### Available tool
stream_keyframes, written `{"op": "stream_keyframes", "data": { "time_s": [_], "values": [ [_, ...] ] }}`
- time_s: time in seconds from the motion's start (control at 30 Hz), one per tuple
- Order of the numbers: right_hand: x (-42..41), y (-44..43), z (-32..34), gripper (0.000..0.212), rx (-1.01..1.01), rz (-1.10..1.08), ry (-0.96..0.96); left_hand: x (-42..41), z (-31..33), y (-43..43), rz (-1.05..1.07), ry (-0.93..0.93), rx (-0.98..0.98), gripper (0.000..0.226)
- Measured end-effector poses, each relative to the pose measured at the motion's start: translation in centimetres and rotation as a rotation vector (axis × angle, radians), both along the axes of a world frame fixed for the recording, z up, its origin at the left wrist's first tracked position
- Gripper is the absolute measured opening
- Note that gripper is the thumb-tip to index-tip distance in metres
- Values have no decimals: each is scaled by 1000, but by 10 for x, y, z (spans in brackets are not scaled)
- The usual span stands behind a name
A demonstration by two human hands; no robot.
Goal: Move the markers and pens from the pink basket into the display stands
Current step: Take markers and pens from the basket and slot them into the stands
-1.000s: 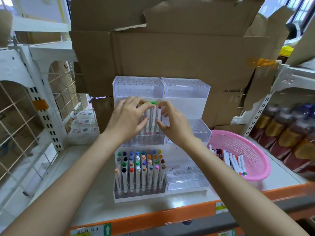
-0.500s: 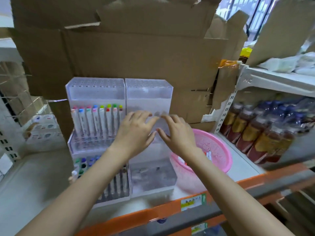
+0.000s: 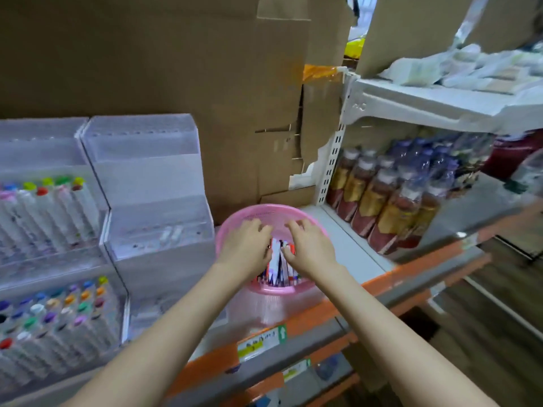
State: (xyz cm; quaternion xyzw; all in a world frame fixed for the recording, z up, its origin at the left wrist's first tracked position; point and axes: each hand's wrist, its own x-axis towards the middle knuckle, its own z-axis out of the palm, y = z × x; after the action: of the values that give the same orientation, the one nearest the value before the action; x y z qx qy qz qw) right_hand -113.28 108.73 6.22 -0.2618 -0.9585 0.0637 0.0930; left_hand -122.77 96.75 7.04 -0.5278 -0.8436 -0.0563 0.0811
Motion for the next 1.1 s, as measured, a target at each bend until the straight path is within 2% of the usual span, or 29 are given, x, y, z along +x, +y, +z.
{"op": "stream_keyframes", "data": {
  "time_s": [0.07, 0.23, 0.43, 0.5, 0.6, 0.77, 0.9, 0.97, 1.03, 1.1],
  "values": [
    [-5, 7, -8, 44, -30, 22, -40, -3, -13, 7, 79, -17, -81, 25],
    [-19, 19, -26, 38, -17, 101, -214, -11, -36, 16, 190, -137, -114, 32],
    [-32, 36, -38, 18, -164, 61, -231, -13, -45, 33, 220, -242, -103, 21],
    [-35, 39, -39, 20, -222, 50, -238, -9, -46, 42, 234, -342, -118, 15],
    [-37, 40, -39, 29, -255, 50, -267, -5, -51, 53, 254, -471, -124, 26],
    [-36, 41, -37, 31, -260, 23, -278, -3, -47, 55, 274, -455, -149, 38],
    [-39, 38, -37, 22, -268, -7, -281, -5, -52, 60, 282, -442, -157, 22],
    [-42, 35, -35, 11, -277, -31, -288, -6, -61, 65, 286, -432, -189, 32],
    [-45, 31, -34, 18, -275, -58, -277, -8, -69, 69, 293, -427, -178, 46],
    [-47, 29, -35, 18, -280, -79, -247, -9, -70, 68, 282, -451, -165, 41]
  ]
}}
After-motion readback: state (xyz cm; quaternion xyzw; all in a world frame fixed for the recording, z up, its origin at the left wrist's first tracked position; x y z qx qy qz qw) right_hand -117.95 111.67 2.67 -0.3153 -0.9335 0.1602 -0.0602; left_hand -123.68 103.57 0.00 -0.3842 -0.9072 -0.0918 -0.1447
